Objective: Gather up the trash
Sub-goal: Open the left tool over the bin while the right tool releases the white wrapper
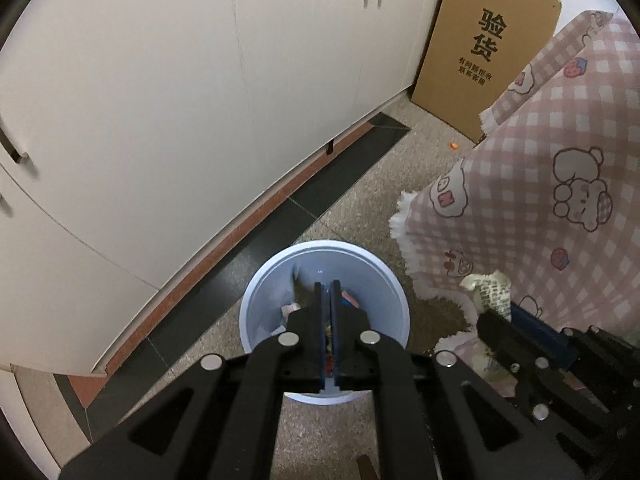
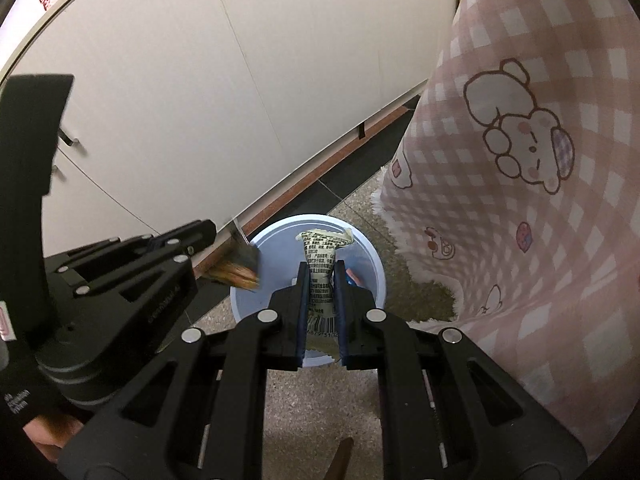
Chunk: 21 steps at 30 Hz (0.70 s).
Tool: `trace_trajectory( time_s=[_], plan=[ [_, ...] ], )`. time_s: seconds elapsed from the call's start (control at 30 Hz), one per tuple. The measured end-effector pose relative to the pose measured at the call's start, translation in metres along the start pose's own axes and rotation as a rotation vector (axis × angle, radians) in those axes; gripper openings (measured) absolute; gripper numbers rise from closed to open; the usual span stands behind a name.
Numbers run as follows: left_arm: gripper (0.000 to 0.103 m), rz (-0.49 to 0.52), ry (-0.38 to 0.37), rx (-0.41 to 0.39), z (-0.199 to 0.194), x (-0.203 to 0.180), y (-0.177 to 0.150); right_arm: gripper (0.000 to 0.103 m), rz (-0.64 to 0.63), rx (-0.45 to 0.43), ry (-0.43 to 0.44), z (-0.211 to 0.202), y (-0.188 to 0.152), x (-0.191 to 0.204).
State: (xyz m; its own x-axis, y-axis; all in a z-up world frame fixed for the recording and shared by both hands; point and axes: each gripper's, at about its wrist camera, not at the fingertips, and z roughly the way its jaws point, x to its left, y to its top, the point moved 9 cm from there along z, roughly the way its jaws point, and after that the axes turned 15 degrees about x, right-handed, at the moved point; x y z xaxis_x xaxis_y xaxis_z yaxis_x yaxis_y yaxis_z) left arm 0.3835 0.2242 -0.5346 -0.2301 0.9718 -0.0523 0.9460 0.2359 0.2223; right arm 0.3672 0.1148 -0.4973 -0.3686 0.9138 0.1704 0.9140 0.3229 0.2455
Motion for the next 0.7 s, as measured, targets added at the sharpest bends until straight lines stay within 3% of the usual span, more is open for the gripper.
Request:
trace_trajectory(
  time_s=[0.07,0.13,0.2,0.5,0.7],
  plan=[
    [0.01,0.004,0.011,-0.002,-0.002,0.002,0.001,0.012,0.003,0.0,0.002,-0.002,0.0,0.001],
    [0.042,0.0,0.023,-0.017,-0.007,0.007,0.002,0.012,0.005,0.002,0.004,-0.001,0.001,0.004],
    [0.051,-0.008,0.039,-0.04,-0.012,0.014,0.003,0.012,0.003,0.002,0.005,-0.001,0.001,0.005],
    [0.074,-0.035,0.08,-0.036,-0.021,0.038,-0.009,0.012,0.0,0.017,0.018,0.012,-0.001,0.013],
    [0.079,-0.073,0.129,-0.023,-0.021,0.055,-0.022,0.012,-0.016,0.018,0.03,0.013,-0.002,0.018]
  ],
)
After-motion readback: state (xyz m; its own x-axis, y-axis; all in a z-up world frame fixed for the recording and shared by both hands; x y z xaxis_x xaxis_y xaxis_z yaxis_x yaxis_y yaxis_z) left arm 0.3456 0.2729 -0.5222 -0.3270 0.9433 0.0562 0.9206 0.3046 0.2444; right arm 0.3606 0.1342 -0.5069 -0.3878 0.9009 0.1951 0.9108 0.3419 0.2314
